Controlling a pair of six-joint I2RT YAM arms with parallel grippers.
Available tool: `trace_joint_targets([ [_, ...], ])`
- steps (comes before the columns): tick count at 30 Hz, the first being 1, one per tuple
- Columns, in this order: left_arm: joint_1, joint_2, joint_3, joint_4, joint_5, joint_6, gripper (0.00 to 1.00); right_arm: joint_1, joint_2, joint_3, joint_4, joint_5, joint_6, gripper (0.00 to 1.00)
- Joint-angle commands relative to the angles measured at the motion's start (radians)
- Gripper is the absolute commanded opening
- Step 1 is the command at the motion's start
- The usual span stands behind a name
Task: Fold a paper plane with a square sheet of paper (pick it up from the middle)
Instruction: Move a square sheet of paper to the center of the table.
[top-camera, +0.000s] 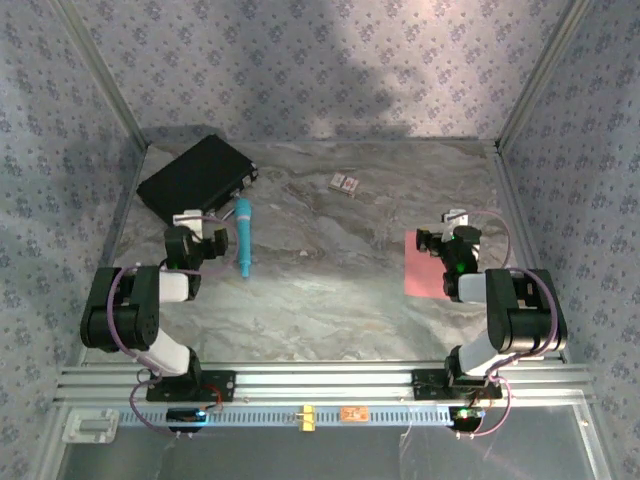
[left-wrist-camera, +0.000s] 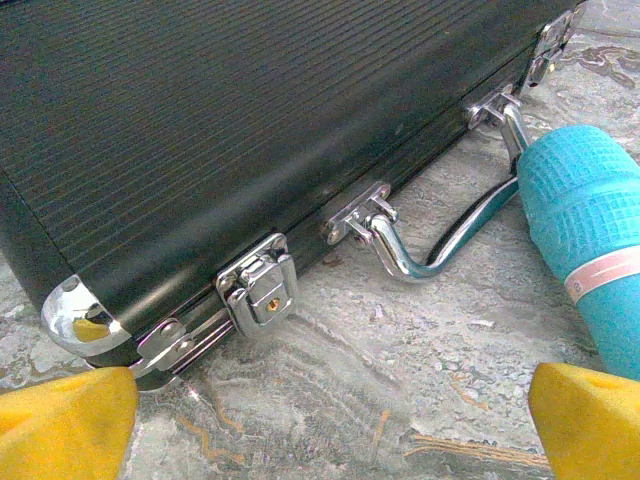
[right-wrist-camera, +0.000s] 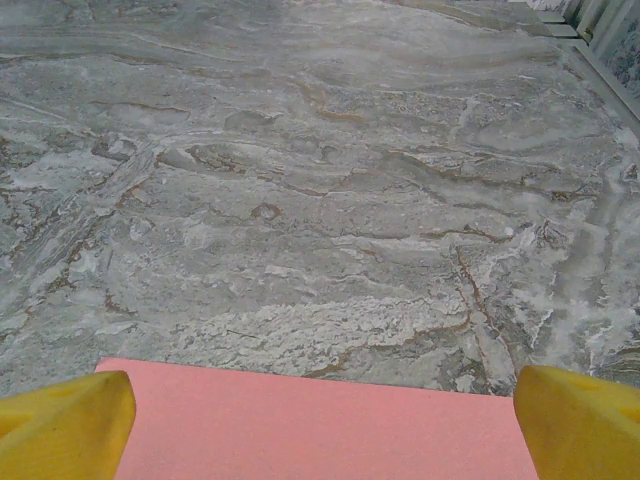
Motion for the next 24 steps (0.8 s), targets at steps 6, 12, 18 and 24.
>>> trace_joint_targets([
  [6,0.003,-0.009,0.013,0.036,-0.008,-0.006,1.00,-0.009,-0.001,0.020,-0.009,-0.013,0.006,0.99],
  [12,0.002,-0.008,0.013,0.036,-0.007,-0.006,1.00,-0.016,-0.001,0.021,-0.011,-0.026,0.010,0.99],
  [18,0.005,-0.007,0.014,0.034,-0.003,-0.006,1.00,-0.021,-0.001,0.021,-0.011,-0.032,0.013,0.99],
  [24,0.002,-0.009,0.011,0.040,-0.003,-0.003,1.00,-0.011,-0.002,0.017,-0.006,-0.017,0.008,0.99],
])
